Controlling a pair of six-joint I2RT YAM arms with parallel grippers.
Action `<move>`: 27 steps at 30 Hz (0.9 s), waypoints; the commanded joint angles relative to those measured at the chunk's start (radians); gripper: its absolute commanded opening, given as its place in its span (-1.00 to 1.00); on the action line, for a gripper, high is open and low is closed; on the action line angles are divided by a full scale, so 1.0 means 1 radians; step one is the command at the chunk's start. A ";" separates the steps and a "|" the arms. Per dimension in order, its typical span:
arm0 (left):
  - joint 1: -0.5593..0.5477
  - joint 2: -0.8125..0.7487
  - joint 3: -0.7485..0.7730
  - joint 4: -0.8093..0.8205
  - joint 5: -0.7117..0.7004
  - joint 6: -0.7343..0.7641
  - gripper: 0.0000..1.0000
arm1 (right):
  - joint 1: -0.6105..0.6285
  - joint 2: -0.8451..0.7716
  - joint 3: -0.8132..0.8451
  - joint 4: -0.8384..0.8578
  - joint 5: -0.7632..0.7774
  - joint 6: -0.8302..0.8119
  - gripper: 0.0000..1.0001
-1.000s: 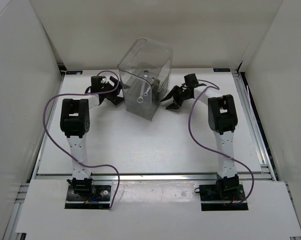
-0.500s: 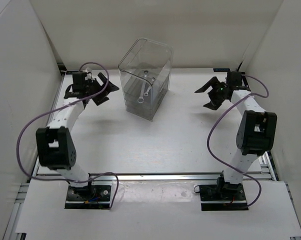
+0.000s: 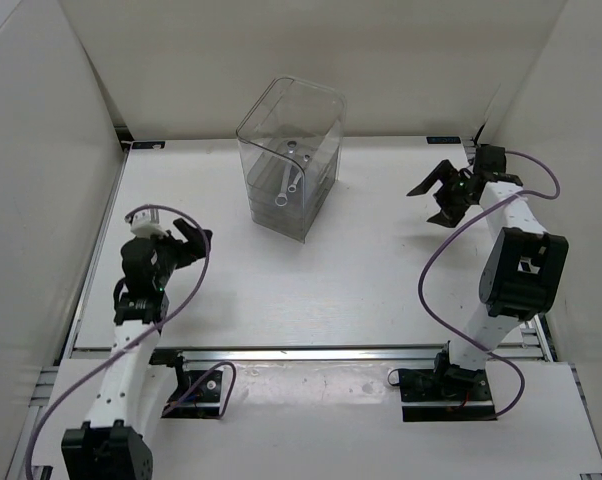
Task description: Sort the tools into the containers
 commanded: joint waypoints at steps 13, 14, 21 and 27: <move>-0.002 -0.299 -0.166 -0.103 -0.396 -0.033 0.98 | 0.003 -0.045 -0.008 -0.052 -0.006 -0.148 0.97; 0.002 -0.320 -0.224 -0.072 -0.427 -0.063 0.98 | 0.005 -0.048 -0.007 -0.052 -0.004 -0.148 0.97; -0.002 -0.342 -0.369 0.074 -0.714 -0.314 0.98 | 0.005 -0.057 -0.007 -0.028 -0.063 -0.148 0.97; -0.002 -0.157 -0.293 0.062 -0.737 -0.298 0.98 | 0.005 -0.109 -0.076 -0.009 -0.107 -0.166 0.97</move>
